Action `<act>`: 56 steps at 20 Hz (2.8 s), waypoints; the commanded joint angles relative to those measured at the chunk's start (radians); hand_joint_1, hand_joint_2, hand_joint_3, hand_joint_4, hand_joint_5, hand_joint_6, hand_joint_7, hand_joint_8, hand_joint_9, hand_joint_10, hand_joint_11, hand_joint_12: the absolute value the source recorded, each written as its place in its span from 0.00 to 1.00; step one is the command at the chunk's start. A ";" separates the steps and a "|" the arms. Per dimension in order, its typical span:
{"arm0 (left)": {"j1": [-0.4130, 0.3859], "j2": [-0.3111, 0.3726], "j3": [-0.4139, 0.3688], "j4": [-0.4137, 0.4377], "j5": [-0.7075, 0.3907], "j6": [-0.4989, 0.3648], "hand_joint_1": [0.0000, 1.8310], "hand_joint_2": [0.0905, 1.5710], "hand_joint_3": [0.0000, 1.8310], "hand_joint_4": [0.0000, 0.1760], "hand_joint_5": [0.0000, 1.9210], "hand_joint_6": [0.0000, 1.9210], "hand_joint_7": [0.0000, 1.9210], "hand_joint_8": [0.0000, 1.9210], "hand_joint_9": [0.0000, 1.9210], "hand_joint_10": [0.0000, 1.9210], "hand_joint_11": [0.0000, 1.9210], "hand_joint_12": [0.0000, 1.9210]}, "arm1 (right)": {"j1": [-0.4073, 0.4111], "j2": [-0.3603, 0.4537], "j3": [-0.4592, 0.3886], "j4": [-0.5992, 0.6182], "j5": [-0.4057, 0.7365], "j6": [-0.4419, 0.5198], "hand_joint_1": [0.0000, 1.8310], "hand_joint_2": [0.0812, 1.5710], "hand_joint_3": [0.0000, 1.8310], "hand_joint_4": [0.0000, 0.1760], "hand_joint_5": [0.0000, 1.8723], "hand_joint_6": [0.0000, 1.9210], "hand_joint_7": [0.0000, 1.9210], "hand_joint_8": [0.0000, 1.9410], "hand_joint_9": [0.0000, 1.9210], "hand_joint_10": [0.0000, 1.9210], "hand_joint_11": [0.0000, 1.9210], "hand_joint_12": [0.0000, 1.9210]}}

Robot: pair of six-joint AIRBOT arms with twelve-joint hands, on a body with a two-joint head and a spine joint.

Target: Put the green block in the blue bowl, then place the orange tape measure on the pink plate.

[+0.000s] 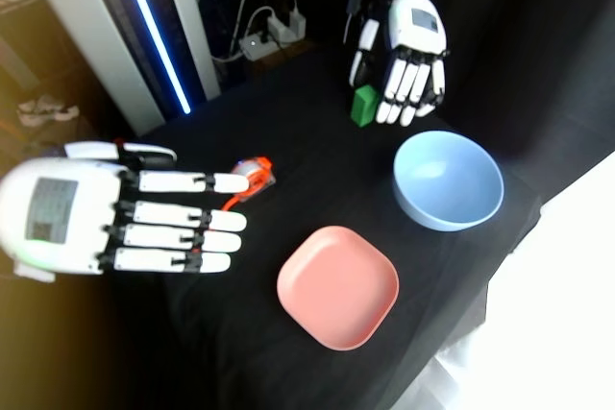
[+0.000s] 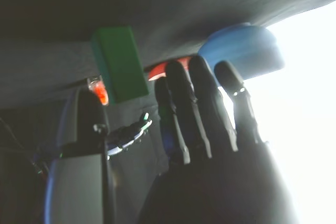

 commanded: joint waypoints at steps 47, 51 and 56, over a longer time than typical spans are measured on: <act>-0.423 -0.210 0.263 -0.064 0.031 0.170 0.50 0.55 0.00 0.00 0.31 0.00 0.34 0.00 0.30 0.14 0.09 0.70 | 0.023 -0.048 0.047 0.040 0.118 0.037 0.33 0.64 0.00 0.61 0.14 0.00 0.12 0.01 0.09 0.00 0.00 0.42; -0.331 -0.092 0.121 -0.039 -0.131 0.170 0.51 0.56 0.00 0.00 0.31 0.00 0.35 0.00 0.31 0.05 0.09 0.66 | 0.051 -0.063 0.043 0.039 0.132 0.041 0.32 0.65 0.00 0.74 0.11 0.00 0.10 0.00 0.06 0.00 0.00 0.34; -0.200 -0.009 0.012 -0.048 -0.273 0.170 0.48 0.56 0.00 0.20 0.22 0.00 0.23 0.00 0.22 0.00 0.00 0.54 | 0.070 -0.087 0.043 -0.010 0.135 0.075 0.27 0.67 0.00 0.95 0.11 0.00 0.09 0.00 0.07 0.00 0.00 0.27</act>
